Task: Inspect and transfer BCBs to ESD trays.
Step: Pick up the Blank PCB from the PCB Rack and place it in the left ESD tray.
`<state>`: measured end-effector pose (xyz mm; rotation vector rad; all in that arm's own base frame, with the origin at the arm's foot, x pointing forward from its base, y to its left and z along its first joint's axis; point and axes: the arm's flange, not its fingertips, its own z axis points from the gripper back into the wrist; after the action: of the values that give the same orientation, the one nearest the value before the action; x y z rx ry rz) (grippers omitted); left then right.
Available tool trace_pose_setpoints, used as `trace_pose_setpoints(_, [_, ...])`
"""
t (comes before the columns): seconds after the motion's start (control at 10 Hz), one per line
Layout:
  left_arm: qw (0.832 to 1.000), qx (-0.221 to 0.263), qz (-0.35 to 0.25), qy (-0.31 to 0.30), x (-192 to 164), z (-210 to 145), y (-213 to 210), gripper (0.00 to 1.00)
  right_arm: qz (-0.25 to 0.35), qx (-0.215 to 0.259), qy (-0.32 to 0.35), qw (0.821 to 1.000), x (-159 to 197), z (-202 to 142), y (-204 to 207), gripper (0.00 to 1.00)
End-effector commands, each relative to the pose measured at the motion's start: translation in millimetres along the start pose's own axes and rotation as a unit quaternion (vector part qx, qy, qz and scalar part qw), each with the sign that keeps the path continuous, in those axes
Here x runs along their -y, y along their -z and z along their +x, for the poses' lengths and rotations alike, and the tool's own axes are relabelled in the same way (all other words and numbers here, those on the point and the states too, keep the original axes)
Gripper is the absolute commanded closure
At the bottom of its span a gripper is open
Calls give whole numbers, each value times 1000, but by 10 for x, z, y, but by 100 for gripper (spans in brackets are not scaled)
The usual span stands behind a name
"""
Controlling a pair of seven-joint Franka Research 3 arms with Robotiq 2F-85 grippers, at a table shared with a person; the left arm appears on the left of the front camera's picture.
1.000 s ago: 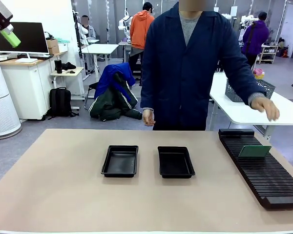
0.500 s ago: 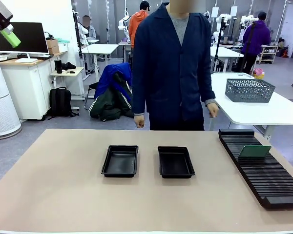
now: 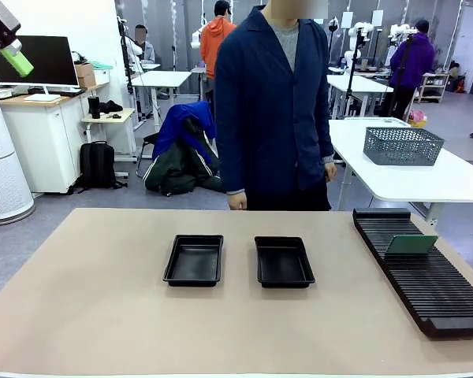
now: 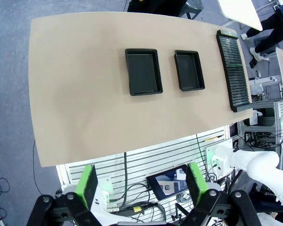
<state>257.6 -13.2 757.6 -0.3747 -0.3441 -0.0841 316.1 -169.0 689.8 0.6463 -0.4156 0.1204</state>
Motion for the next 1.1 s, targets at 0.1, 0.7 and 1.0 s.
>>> trace_pose_setpoints(0.1, [1000,3,0,-1,-5,-7,5,0,-48,-17,-150,987,76,119,266,15])
trace_pose_setpoints(0.7, [1000,3,0,-1,-5,-7,5,0,-122,-83,-516,844,224,147,991,15])
trace_pose_setpoints(1.0, [1000,3,0,-1,-5,-7,5,0,-168,-130,-611,763,275,127,1340,15])
